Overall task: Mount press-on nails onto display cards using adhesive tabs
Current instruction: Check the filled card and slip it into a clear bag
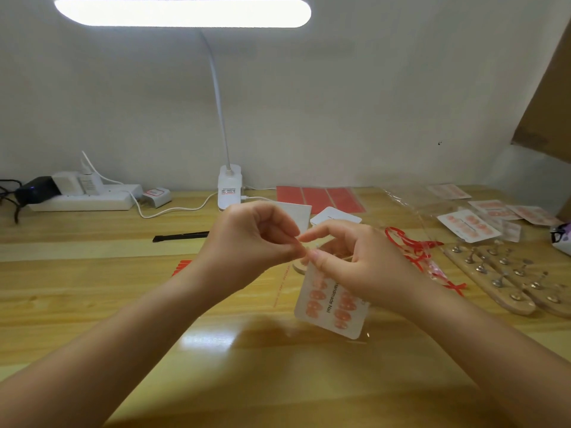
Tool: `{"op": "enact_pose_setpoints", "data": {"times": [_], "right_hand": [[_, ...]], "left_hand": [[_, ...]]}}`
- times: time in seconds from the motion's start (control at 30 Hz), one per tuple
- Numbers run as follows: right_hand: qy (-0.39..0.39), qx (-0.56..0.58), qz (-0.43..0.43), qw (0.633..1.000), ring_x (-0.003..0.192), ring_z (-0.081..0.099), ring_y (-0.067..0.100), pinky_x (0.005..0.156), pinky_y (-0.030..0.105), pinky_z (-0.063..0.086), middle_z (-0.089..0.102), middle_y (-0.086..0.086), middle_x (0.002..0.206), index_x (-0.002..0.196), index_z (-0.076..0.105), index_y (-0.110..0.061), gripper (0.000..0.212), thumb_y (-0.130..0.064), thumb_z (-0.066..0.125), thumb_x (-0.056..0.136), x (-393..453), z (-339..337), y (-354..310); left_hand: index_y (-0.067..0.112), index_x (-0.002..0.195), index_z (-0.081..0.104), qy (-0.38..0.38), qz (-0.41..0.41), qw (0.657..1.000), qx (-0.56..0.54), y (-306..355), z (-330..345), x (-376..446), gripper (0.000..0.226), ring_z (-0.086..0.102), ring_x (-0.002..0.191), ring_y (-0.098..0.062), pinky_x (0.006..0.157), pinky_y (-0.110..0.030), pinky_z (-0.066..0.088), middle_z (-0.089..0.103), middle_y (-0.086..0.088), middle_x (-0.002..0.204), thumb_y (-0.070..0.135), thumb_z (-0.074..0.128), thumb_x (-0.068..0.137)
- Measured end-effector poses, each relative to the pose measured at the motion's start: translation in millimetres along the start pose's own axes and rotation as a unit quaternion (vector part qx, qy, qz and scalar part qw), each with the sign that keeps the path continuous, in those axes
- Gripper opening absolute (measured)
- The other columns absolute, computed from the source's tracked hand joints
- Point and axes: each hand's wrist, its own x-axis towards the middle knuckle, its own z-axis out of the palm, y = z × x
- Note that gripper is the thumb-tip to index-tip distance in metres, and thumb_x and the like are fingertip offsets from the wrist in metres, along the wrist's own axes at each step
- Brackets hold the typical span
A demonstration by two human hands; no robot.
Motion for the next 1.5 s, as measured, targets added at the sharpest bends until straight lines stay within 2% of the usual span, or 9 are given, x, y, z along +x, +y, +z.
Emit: {"op": "enact_pose_setpoints", "data": {"times": [0.23,0.37,0.47,0.63,0.77,0.97,1.13,1.3,1.5], "right_hand": [[0.010,0.049,-0.034,0.998,0.080,0.068,0.008,0.071,0.023,0.055,0.073,-0.009,0.085,0.087,0.073,-0.024,0.005,-0.028,0.073,0.084,3.3,-4.5,-1.7],[0.010,0.117,-0.038,0.992,0.075,0.071,0.011,0.061,0.018,0.055,0.075,-0.003,0.080,0.082,0.072,-0.016,0.019,-0.035,0.073,0.078,3.0,-8.6,-2.9],[0.038,0.146,-0.025,0.988,0.071,0.072,0.010,0.062,0.017,0.052,0.075,0.000,0.077,0.081,0.072,-0.011,0.029,-0.038,0.073,0.071,3.8,-9.3,-1.2],[0.075,0.092,-0.011,0.993,0.072,0.072,0.013,0.067,0.029,0.058,0.074,0.001,0.079,0.077,0.074,-0.018,0.011,-0.029,0.077,0.078,3.7,-7.9,1.6],[0.108,0.058,-0.005,0.992,0.074,0.071,0.017,0.072,0.042,0.059,0.072,0.004,0.082,0.074,0.074,-0.019,0.009,-0.025,0.078,0.080,2.3,-3.4,0.4],[0.113,0.074,0.003,0.991,0.069,0.071,0.012,0.065,0.029,0.059,0.074,0.001,0.076,0.074,0.073,-0.020,0.010,-0.027,0.078,0.079,0.5,2.3,-1.1],[0.097,0.137,0.014,0.986,0.068,0.071,0.012,0.063,0.026,0.057,0.074,-0.003,0.073,0.073,0.072,-0.020,0.018,-0.039,0.074,0.071,0.1,1.9,-5.9],[0.086,0.163,0.020,0.983,0.072,0.073,0.016,0.069,0.032,0.059,0.075,0.002,0.077,0.079,0.071,-0.012,0.014,-0.026,0.074,0.081,0.3,1.9,-8.9],[0.090,0.212,0.015,0.973,0.070,0.073,0.012,0.064,0.023,0.058,0.076,0.004,0.078,0.084,0.069,-0.005,0.015,-0.020,0.072,0.084,-1.5,3.3,-12.6]], "left_hand": [[0.019,0.078,0.068,-0.027,-0.003,0.998,-0.058,1.6,0.6,-0.5,0.022,0.069,0.067,-0.010,0.063,-0.018,0.054,0.072,0.000,0.073,0.003,0.082,0.070],[0.017,0.078,0.074,-0.072,-0.092,0.971,-0.207,4.5,2.1,-0.3,0.016,0.065,0.065,-0.011,0.060,-0.020,0.053,0.071,-0.002,0.073,0.026,0.077,0.064],[0.013,0.083,0.077,-0.084,-0.171,0.933,-0.305,4.4,-0.2,1.7,0.018,0.067,0.064,-0.015,0.057,-0.023,0.055,0.072,-0.010,0.079,0.026,0.067,0.074],[0.020,0.085,0.080,-0.113,-0.184,0.949,-0.231,7.7,1.3,-0.1,0.025,0.066,0.066,-0.010,0.060,-0.019,0.053,0.074,-0.006,0.081,0.030,0.077,0.062],[0.024,0.083,0.080,-0.085,-0.128,0.978,-0.139,8.4,4.1,-2.2,0.023,0.066,0.067,-0.007,0.061,-0.017,0.052,0.075,-0.004,0.078,0.032,0.078,0.062],[0.027,0.072,0.078,-0.051,-0.092,0.990,-0.097,5.5,4.9,-2.6,0.014,0.064,0.062,-0.004,0.058,-0.014,0.050,0.073,0.002,0.069,0.035,0.078,0.061],[0.024,0.067,0.077,-0.054,-0.117,0.983,-0.133,2.6,2.1,0.9,0.017,0.063,0.061,-0.006,0.059,-0.018,0.050,0.070,0.002,0.065,0.038,0.078,0.057],[0.020,0.067,0.076,-0.040,-0.096,0.980,-0.167,-0.9,1.6,1.6,0.020,0.061,0.063,-0.010,0.062,-0.021,0.053,0.069,-0.001,0.068,0.038,0.077,0.059],[0.017,0.068,0.076,-0.012,-0.098,0.958,-0.268,-9.8,6.6,2.1,0.021,0.057,0.056,-0.008,0.056,-0.018,0.049,0.067,-0.001,0.065,0.035,0.079,0.059]]}}
